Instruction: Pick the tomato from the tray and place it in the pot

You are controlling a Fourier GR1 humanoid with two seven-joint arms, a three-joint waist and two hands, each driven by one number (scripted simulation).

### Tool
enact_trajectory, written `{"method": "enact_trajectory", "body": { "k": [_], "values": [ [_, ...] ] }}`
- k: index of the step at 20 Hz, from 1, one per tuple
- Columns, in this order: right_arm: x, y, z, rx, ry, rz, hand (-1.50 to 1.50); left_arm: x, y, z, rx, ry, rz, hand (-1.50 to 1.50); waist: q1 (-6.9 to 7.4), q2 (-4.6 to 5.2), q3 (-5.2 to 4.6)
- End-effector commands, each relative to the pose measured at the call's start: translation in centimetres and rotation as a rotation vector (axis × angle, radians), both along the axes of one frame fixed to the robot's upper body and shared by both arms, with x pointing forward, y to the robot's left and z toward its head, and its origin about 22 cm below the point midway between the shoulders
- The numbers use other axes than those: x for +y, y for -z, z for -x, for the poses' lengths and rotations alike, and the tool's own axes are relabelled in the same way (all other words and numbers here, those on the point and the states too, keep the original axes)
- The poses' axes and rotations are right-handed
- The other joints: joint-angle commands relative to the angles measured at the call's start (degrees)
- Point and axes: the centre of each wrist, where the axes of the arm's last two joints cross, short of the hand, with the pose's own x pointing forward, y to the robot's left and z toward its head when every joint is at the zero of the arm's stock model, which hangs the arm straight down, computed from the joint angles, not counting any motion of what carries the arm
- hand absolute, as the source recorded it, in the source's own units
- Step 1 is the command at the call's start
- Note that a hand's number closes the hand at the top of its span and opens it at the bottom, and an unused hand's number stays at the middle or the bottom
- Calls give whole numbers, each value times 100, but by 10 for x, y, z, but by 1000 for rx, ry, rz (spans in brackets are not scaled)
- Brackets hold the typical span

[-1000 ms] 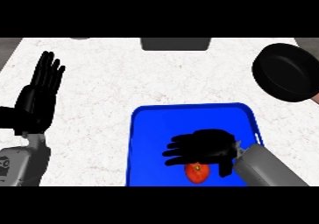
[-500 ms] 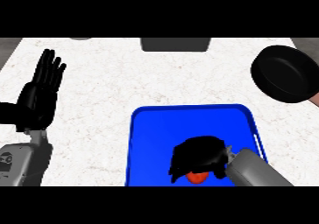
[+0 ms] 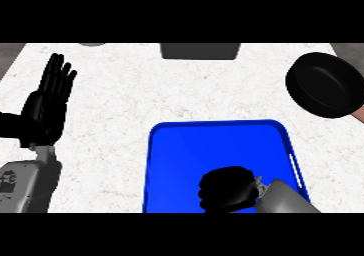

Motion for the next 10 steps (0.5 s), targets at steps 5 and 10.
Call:
{"method": "enact_trajectory", "body": {
  "k": [5, 10],
  "values": [
    [-33, -14, 10, -21, 115, -162, 150, -9, 10, 10, 4, -15, 6, 0, -65, 77, 81],
    [-26, -30, -48, -50, 837, -179, 150, 4, -1, 9, -9, -19, -9, 0, -92, 123, 54]
  ]
}}
